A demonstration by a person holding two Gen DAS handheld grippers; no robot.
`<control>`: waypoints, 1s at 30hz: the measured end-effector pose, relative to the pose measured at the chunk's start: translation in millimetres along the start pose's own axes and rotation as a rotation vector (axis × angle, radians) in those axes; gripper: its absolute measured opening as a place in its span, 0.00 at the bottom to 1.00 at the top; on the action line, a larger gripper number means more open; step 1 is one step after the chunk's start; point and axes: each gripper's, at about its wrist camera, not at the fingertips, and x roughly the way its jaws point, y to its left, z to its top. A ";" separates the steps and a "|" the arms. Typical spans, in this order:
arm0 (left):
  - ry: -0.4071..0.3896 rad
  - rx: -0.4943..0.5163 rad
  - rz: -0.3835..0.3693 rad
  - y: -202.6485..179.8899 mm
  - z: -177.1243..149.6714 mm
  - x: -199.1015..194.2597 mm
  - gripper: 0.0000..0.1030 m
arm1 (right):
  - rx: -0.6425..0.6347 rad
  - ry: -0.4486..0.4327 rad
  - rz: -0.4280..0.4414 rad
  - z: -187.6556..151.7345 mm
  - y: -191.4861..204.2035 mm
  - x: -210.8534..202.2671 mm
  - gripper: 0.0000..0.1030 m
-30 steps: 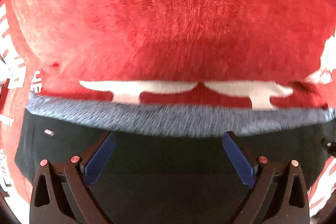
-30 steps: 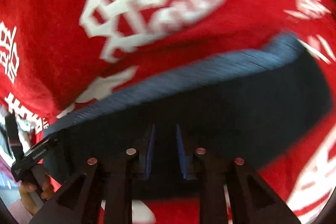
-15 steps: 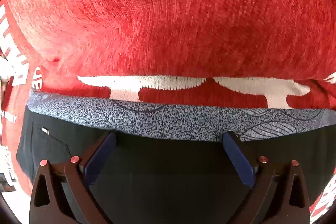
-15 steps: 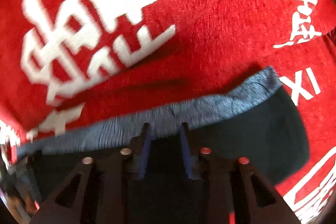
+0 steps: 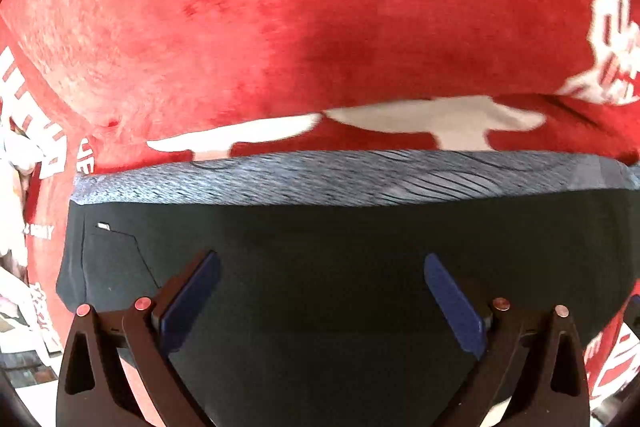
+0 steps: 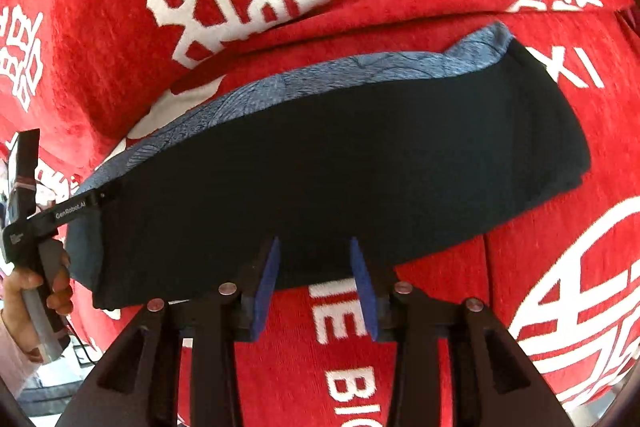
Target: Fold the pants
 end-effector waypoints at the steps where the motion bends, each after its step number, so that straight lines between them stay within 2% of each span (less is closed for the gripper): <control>1: 0.004 0.006 -0.008 -8.9 -1.7 -3.3 0.99 | 0.001 -0.003 0.003 3.5 -7.7 -4.1 0.40; 5: 0.018 0.039 -0.055 -49.6 -9.3 -19.7 0.99 | 0.025 -0.006 0.019 0.2 -28.3 -10.5 0.40; 11: 0.022 0.153 -0.127 -137.6 -26.5 -37.3 0.99 | 0.136 0.001 0.041 -14.6 -75.6 -17.6 0.40; 15: 0.030 0.174 -0.168 -185.8 -32.1 -41.4 0.99 | 0.243 -0.052 0.028 -14.8 -114.4 -29.5 0.39; 17: 0.029 0.189 -0.159 -205.9 -35.6 -38.6 0.99 | 0.303 -0.090 0.024 -9.0 -135.0 -35.7 0.40; 19: 0.042 0.200 -0.139 -218.1 -39.7 -32.3 0.99 | 0.365 -0.115 0.030 -1.3 -153.6 -36.5 0.41; 24: 0.048 0.175 -0.150 -225.2 -42.0 -35.6 0.99 | 0.490 -0.150 0.082 11.7 -182.2 -28.8 0.41; 25: 0.052 0.177 -0.150 -216.0 -40.1 -30.6 0.99 | 0.511 -0.148 0.092 12.8 -186.1 -26.6 0.40; 26: 0.056 0.182 -0.149 -217.6 -40.0 -32.7 0.99 | 0.526 -0.144 0.097 13.3 -188.3 -24.8 0.16; 27: 0.051 0.191 -0.148 -209.9 -38.4 -33.4 0.99 | 0.535 -0.142 0.102 13.5 -189.6 -24.3 0.05; 30: 0.014 0.221 -0.153 -211.4 -38.1 -42.0 0.99 | 0.512 -0.174 0.105 12.1 -187.6 -36.6 0.05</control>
